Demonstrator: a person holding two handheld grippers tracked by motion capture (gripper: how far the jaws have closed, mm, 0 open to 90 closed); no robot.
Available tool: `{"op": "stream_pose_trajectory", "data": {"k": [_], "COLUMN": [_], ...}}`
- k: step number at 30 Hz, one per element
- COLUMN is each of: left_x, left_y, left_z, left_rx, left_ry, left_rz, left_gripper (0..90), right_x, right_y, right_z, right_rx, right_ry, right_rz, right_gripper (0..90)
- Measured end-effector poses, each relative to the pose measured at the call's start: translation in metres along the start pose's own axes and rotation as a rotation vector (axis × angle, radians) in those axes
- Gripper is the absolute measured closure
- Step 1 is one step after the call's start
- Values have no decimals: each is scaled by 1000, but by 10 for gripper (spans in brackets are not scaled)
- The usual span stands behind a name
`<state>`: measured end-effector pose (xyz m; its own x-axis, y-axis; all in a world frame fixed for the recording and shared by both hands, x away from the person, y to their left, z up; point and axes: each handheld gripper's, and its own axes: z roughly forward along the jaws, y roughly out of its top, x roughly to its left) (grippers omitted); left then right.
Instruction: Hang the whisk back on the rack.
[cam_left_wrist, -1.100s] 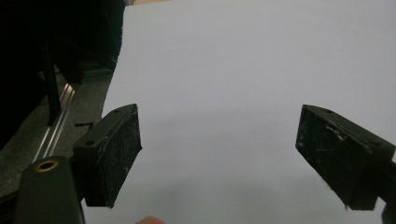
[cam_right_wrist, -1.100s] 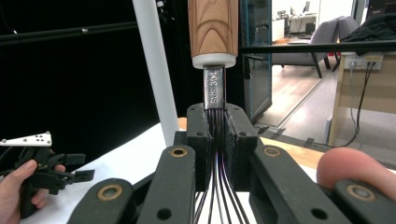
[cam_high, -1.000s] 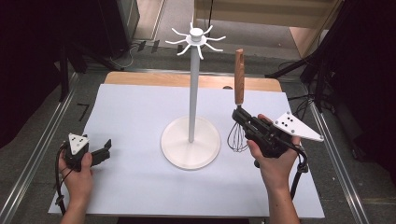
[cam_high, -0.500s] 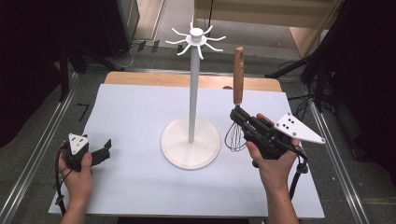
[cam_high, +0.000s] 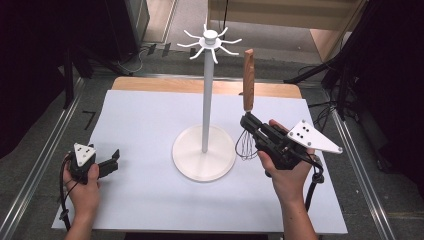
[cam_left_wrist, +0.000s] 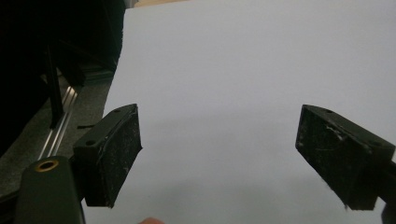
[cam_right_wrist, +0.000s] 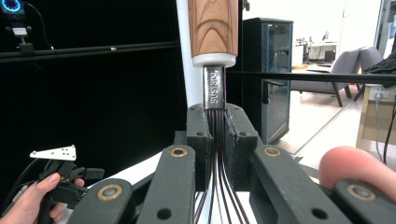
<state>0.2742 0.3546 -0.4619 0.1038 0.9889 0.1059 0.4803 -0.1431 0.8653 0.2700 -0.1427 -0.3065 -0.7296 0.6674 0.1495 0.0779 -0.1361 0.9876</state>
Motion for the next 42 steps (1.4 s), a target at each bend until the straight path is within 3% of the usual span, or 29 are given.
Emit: {"op": "stream_pose_trajectory", "data": {"k": [14, 28, 42], "left_x": [0, 0, 0], "left_y": [0, 0, 0], "left_z": [0, 0, 0], "left_rx": [-3, 0, -2], "left_ry": [-2, -2, -2], "left_rz": [-3, 0, 2], "left_gripper": [150, 150, 150], "right_x": [6, 4, 2], "right_y": [9, 6, 1], "right_z": [11, 12, 16], "right_rx": [-5, -18, 10], "right_ry": [15, 16, 40], "right_rz": [-23, -3, 21], "right_gripper": [833, 832, 831]}}
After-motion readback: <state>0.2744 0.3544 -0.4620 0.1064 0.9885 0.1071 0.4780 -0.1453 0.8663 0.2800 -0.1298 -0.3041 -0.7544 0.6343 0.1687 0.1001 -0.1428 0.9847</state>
